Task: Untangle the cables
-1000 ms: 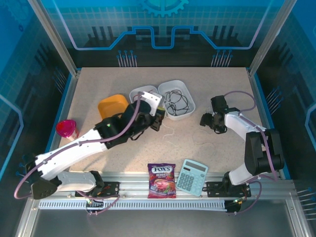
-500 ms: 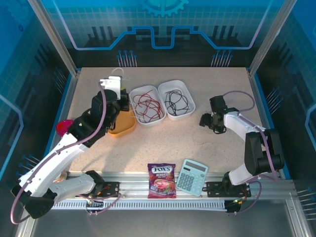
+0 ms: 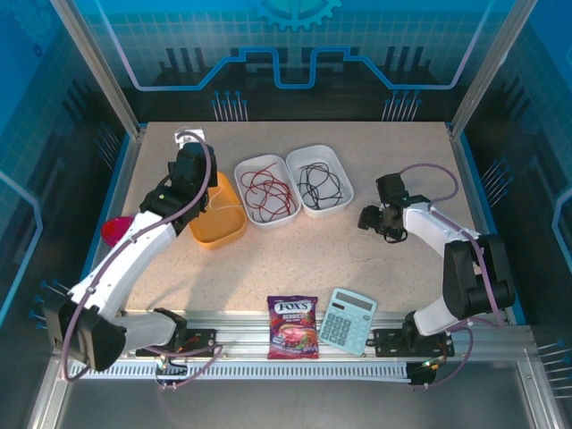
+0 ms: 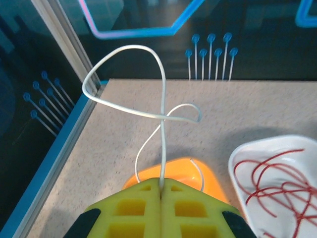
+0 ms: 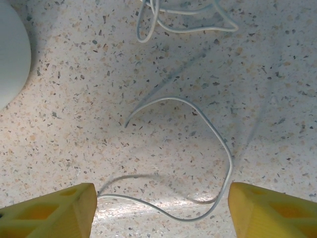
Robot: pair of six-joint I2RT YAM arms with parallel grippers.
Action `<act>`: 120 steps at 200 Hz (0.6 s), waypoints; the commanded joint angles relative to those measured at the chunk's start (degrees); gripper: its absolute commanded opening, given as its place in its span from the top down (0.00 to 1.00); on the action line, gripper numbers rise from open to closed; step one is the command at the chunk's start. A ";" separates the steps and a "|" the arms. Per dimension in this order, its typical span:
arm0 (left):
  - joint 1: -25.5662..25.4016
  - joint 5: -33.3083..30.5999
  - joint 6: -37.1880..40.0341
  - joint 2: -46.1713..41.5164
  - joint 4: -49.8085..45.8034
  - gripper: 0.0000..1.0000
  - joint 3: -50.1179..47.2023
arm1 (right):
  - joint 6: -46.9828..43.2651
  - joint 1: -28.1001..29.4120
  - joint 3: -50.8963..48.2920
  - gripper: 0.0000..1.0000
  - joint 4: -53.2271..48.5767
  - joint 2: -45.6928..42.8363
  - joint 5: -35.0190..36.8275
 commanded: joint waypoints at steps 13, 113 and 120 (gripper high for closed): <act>2.85 3.38 -2.71 5.94 -2.25 1.00 -1.84 | 0.21 1.11 2.13 0.29 -0.77 -0.91 0.88; 7.77 17.54 -5.96 24.64 -1.34 1.00 0.36 | 0.38 1.76 2.53 0.29 -1.68 -1.04 2.11; 8.21 18.66 -6.35 25.47 -1.10 1.00 0.74 | 0.38 1.81 2.55 0.29 -1.67 -1.04 2.19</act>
